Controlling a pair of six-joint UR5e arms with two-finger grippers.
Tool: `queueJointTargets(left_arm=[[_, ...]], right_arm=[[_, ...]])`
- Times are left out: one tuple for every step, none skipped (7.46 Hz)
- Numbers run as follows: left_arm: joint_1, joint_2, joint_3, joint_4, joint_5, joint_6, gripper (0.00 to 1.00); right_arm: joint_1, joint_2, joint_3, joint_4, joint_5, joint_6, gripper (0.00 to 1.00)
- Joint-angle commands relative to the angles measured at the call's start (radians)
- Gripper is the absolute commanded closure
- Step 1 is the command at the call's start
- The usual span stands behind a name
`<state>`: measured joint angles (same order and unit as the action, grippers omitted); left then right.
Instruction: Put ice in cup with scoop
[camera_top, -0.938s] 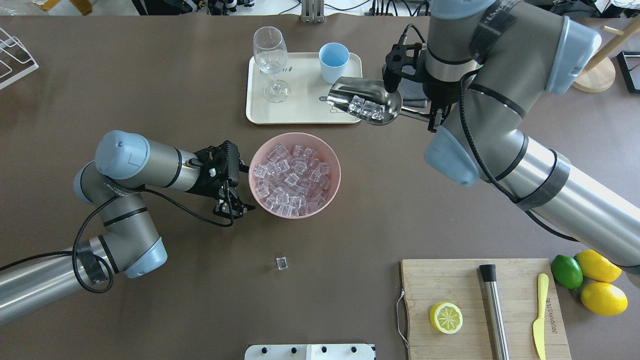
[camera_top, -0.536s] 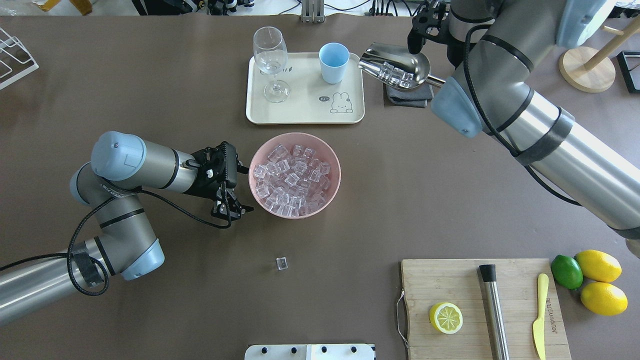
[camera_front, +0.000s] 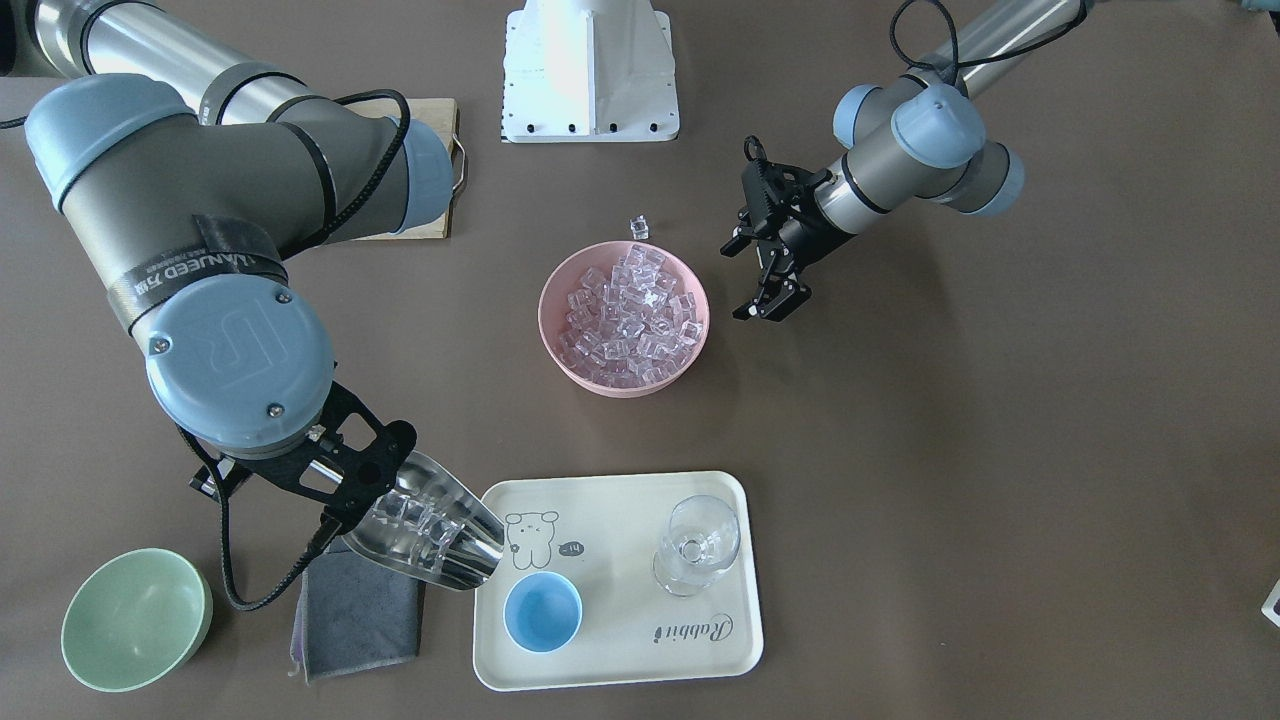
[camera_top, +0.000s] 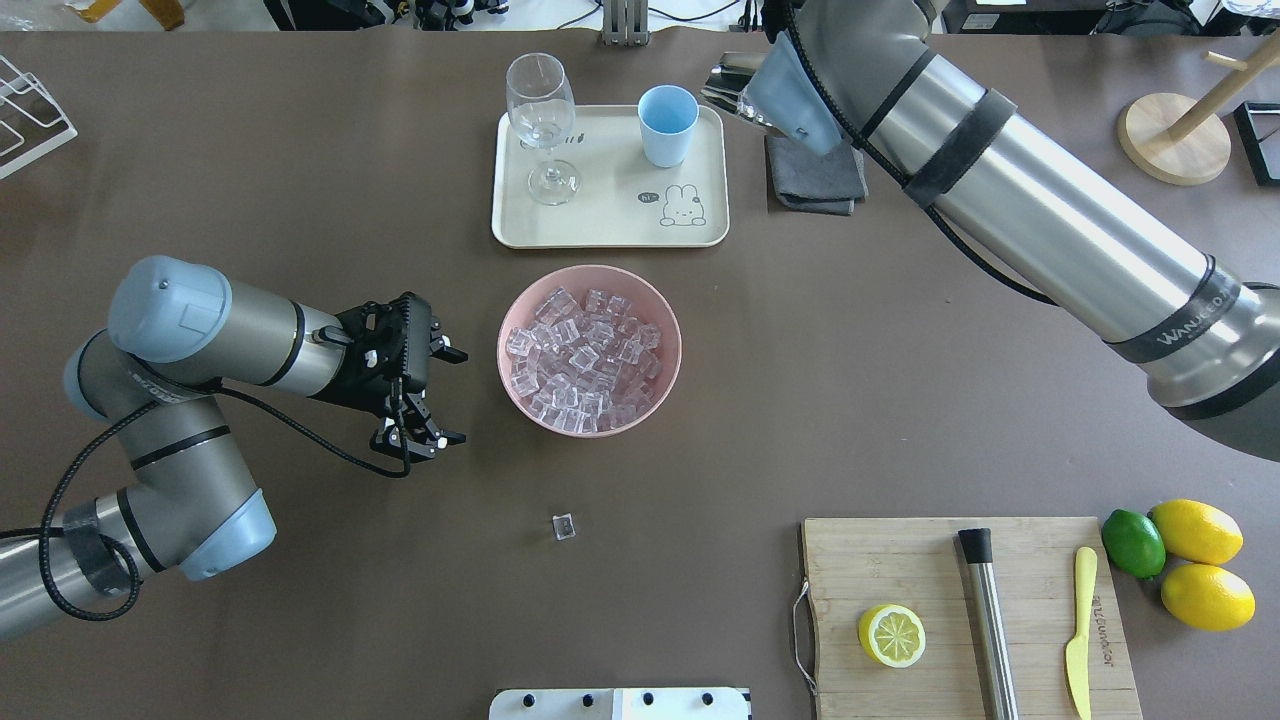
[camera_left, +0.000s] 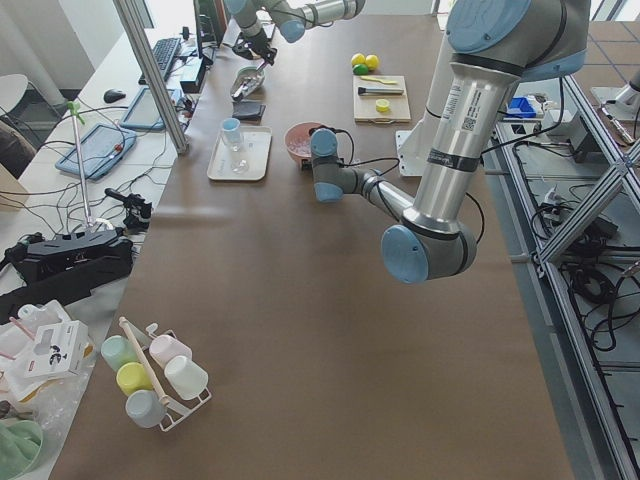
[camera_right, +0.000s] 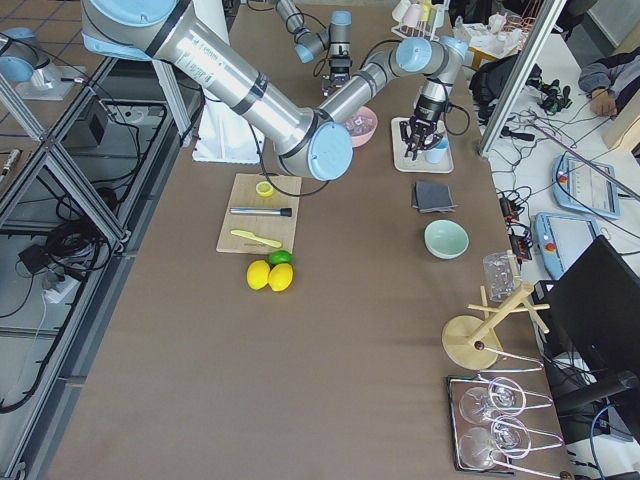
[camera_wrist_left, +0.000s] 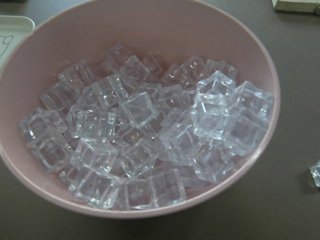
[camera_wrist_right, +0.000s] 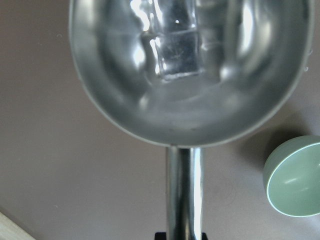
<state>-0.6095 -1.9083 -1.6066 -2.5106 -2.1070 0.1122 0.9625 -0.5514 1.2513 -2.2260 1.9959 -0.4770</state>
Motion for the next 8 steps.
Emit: queueJointTargets(left_arm=[[-0.059,0.038,-0.039,0.062,-0.095,0.037,0.01],[-0.082,0.037,-0.044,0.074,-0.135,0.037,0.01],[-0.119,0.034,-0.071,0.138,-0.171,0.037,0.01],[-0.151,0.020,-0.131,0.291,-0.192,0.035,0.01],[-0.177,0.003,-0.185,0.412,-0.197,0.034,0.01],[-0.229,0.012,-0.199,0.456,-0.233,0.035,0.01],[-0.289,0.041,-0.196,0.460,-0.251,0.031,0.01],[-0.336,0.066,-0.193,0.464,-0.274,0.024,0.01]], right_arm=[[-0.001,0.112,-0.157,-0.044,-0.040,-0.055,1.00],[-0.010,0.148,-0.205,-0.059,-0.060,-0.077,1.00],[-0.011,0.148,-0.220,-0.058,-0.072,-0.083,1.00],[-0.011,0.163,-0.248,-0.058,-0.075,-0.088,1.00],[-0.016,0.203,-0.300,-0.060,-0.095,-0.088,1.00],[-0.018,0.218,-0.323,-0.058,-0.123,-0.088,1.00],[-0.025,0.228,-0.326,-0.058,-0.144,-0.088,1.00],[-0.033,0.241,-0.337,-0.058,-0.176,-0.088,1.00]])
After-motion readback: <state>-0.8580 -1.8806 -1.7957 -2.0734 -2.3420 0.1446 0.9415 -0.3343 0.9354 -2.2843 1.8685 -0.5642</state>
